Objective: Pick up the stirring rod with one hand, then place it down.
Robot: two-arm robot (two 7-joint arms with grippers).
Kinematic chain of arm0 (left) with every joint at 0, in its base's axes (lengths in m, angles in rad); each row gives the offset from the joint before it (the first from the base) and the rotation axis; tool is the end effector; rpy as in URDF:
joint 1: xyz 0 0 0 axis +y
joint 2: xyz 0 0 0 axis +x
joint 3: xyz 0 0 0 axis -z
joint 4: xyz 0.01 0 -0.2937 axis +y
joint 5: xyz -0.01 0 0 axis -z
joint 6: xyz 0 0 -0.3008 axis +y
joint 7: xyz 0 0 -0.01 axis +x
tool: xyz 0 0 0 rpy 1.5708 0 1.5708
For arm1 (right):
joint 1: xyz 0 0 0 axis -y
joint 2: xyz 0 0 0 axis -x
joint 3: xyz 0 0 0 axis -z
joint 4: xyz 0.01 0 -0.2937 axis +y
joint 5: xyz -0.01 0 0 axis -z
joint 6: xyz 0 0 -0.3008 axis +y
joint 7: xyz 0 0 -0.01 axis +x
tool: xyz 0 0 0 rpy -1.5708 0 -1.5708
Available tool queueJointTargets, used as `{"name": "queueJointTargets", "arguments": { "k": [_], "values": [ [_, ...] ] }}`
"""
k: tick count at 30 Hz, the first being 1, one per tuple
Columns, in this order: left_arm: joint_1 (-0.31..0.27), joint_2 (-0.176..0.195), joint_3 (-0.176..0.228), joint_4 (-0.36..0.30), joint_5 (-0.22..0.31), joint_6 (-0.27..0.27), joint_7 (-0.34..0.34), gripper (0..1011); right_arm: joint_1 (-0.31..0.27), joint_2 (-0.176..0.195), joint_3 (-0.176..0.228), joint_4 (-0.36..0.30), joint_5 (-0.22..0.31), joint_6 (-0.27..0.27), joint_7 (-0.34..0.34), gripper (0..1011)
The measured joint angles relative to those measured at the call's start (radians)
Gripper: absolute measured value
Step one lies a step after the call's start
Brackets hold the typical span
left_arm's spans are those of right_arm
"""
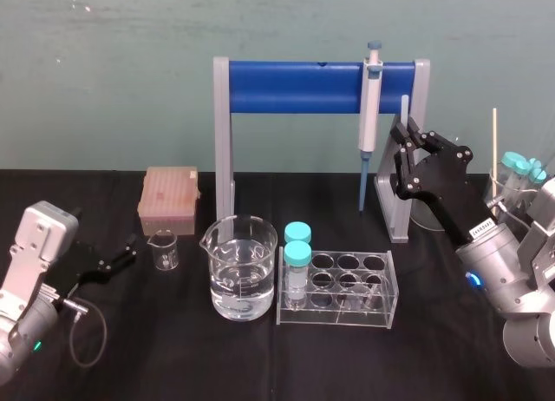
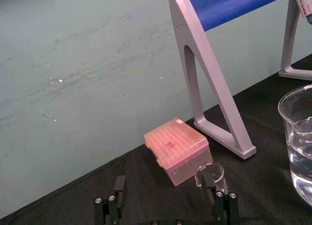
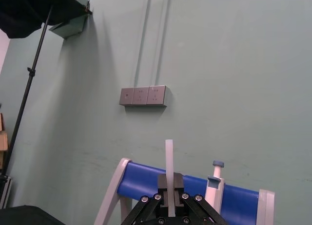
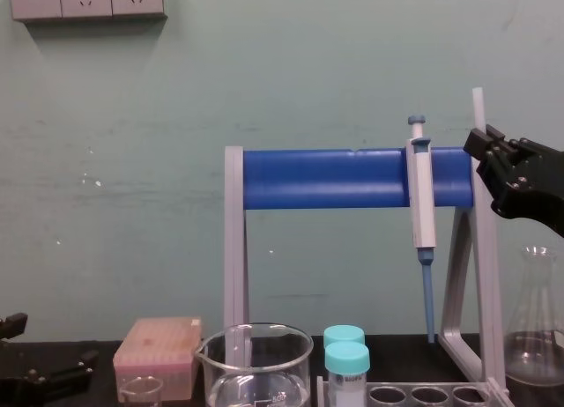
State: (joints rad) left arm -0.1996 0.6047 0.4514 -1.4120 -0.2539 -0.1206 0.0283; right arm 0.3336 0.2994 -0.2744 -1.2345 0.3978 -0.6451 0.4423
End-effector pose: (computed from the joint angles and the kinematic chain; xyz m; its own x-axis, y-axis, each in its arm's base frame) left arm 0.3511 0.0869 -0.3037 0.2922 0.8803 0.3738 -0.9553 0.2874 0.0701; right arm 0.4062 -0.0424 -0.2882 0.4880 -0.8488 0.2034 0.6913 0.5182 0.5035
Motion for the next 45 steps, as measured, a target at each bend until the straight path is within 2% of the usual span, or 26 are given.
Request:
{"name": "queueJointTargets", "arguments": {
  "k": [45],
  "values": [
    [0.000, 0.000, 0.000, 0.000, 0.000, 0.000, 0.000, 1000, 0.000, 0.000, 0.000, 0.000, 0.000, 0.000, 0.000, 67]
  ]
}}
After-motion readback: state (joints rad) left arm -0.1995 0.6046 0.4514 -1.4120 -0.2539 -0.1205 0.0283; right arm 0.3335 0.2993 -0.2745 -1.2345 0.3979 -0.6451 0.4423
